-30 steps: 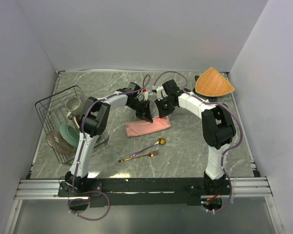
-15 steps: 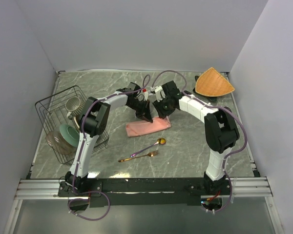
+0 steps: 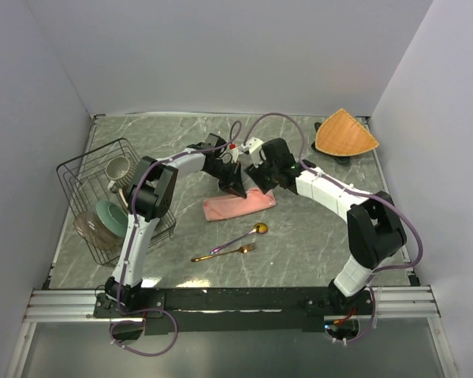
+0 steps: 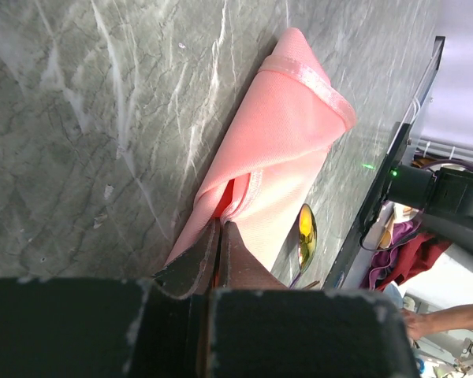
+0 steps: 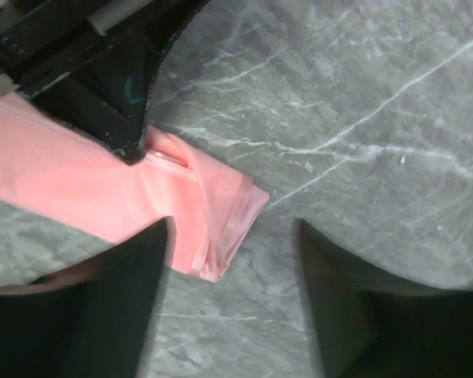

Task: Fold the napkin into a case and place the utensils inside
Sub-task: Grasp the top corner of the smaller rectangle folded napkin from the folded napkin.

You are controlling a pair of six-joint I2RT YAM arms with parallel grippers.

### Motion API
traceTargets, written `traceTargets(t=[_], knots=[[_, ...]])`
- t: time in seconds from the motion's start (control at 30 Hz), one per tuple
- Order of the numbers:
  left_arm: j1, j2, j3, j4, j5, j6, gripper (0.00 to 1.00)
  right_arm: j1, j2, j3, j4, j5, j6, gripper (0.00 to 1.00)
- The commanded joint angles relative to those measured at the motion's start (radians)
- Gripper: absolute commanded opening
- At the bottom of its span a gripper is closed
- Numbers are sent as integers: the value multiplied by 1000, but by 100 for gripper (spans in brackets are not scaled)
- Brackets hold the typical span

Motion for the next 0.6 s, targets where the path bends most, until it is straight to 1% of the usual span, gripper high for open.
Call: traceTargets(t=[0.0,0.07,0.1,0.2,0.37,0.43,0.57], knots=[[-3,23,-38,-10,-92,35,1,18,-36,-15,100,110,-27,34],[-3,24,-44,-4,-93,30,1,49,-55,-72,149,148,-82,19],[-3,24,-45,-3,-92,30,1,84,-73,-116,167,175,-100,11],[-1,29,-41,-1,-96,29,1,148,-86,-194,253,249,-163,0],[-1,29,-45,-3,-96,33,1,195,-58,-245,310,277,-208,0],[-1,29,-51,-1,-98,32,1,207,-47,-268,365,306,-228,0],[-1,32,-52,1,-93,29,1,209,-3,-285,407,318,-237,0]])
